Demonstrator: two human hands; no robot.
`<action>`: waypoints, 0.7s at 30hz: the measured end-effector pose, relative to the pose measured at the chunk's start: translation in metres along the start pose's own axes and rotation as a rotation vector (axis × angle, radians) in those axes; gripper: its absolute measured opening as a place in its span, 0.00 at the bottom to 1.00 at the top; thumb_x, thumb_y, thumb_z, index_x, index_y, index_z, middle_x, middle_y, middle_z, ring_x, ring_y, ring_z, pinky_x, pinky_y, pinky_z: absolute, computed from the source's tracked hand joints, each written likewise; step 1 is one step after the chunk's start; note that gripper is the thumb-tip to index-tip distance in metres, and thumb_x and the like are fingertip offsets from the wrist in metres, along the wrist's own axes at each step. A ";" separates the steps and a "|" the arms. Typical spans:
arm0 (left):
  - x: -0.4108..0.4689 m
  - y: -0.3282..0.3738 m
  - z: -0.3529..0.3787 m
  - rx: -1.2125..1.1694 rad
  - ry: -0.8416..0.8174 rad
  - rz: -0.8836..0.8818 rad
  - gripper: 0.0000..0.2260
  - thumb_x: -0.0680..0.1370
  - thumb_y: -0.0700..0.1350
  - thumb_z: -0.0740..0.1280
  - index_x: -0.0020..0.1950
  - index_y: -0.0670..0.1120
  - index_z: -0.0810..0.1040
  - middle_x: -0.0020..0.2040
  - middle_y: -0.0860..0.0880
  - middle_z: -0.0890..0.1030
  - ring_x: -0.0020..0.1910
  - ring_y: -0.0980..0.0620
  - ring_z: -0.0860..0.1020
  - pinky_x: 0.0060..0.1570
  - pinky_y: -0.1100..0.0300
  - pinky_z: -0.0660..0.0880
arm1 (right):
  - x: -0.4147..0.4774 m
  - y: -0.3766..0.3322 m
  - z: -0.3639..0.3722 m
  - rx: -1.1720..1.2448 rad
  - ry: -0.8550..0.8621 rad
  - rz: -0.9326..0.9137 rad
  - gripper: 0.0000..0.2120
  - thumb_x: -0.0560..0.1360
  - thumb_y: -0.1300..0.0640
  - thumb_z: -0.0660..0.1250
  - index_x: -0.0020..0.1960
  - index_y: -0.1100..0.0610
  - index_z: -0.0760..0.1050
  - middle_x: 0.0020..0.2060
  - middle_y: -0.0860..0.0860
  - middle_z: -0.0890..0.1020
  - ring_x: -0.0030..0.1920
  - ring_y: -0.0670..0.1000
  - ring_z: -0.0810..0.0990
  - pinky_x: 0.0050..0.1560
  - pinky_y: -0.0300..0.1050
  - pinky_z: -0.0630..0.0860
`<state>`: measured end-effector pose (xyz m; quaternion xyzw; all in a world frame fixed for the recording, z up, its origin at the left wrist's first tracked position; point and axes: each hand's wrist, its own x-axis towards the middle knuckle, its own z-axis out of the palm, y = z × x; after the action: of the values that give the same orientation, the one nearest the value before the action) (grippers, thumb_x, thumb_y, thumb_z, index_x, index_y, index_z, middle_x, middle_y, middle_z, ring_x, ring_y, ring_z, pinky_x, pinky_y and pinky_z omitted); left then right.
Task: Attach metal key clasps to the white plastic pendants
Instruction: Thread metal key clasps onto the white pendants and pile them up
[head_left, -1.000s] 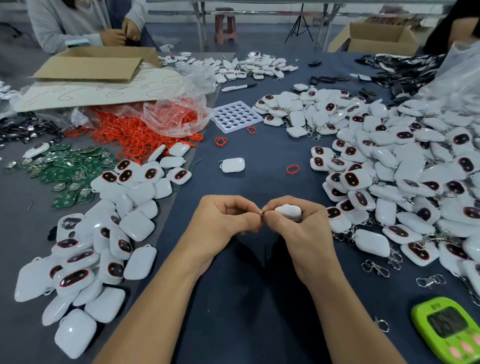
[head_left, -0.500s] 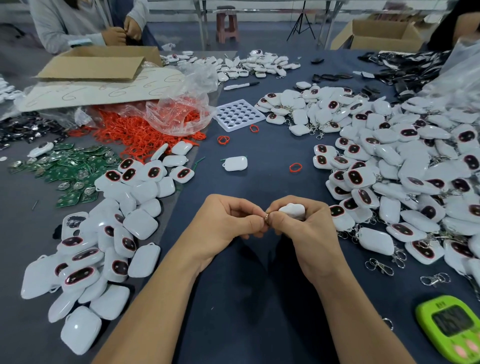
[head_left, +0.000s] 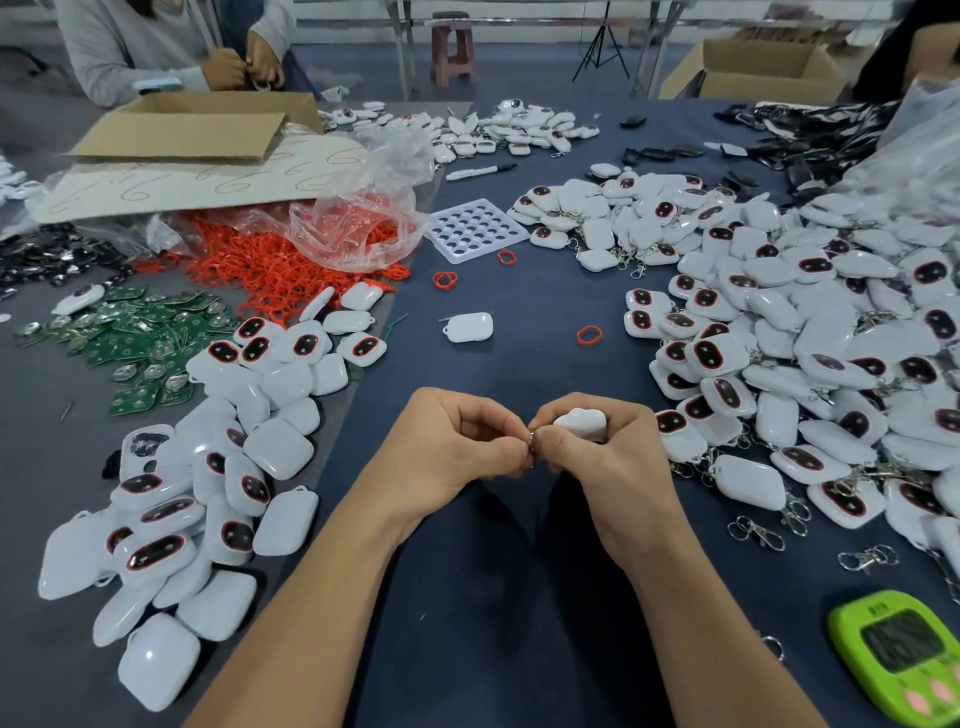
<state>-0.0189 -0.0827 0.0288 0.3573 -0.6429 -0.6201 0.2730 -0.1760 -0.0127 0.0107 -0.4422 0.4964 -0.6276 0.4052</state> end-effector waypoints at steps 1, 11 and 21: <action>0.000 0.000 0.000 -0.001 -0.001 0.001 0.06 0.69 0.38 0.73 0.38 0.49 0.87 0.37 0.44 0.87 0.36 0.52 0.85 0.37 0.67 0.77 | 0.000 0.000 0.000 -0.001 -0.001 -0.002 0.08 0.68 0.69 0.68 0.35 0.59 0.83 0.31 0.53 0.83 0.31 0.46 0.80 0.34 0.36 0.75; 0.003 -0.005 0.004 0.093 0.070 0.040 0.07 0.61 0.49 0.72 0.36 0.49 0.85 0.36 0.44 0.86 0.36 0.49 0.84 0.43 0.53 0.81 | -0.001 0.001 0.000 -0.019 -0.015 -0.009 0.08 0.68 0.69 0.68 0.35 0.59 0.82 0.31 0.53 0.82 0.32 0.46 0.80 0.35 0.36 0.75; 0.004 -0.010 0.003 0.808 0.639 -0.019 0.01 0.69 0.56 0.69 0.37 0.61 0.79 0.31 0.66 0.78 0.32 0.64 0.76 0.35 0.67 0.65 | 0.001 0.006 0.006 -0.186 0.126 0.118 0.06 0.69 0.51 0.69 0.45 0.50 0.76 0.37 0.57 0.81 0.34 0.50 0.75 0.35 0.45 0.72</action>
<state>-0.0225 -0.0843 0.0186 0.6115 -0.7125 -0.1847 0.2903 -0.1696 -0.0160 0.0057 -0.4075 0.6020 -0.5806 0.3667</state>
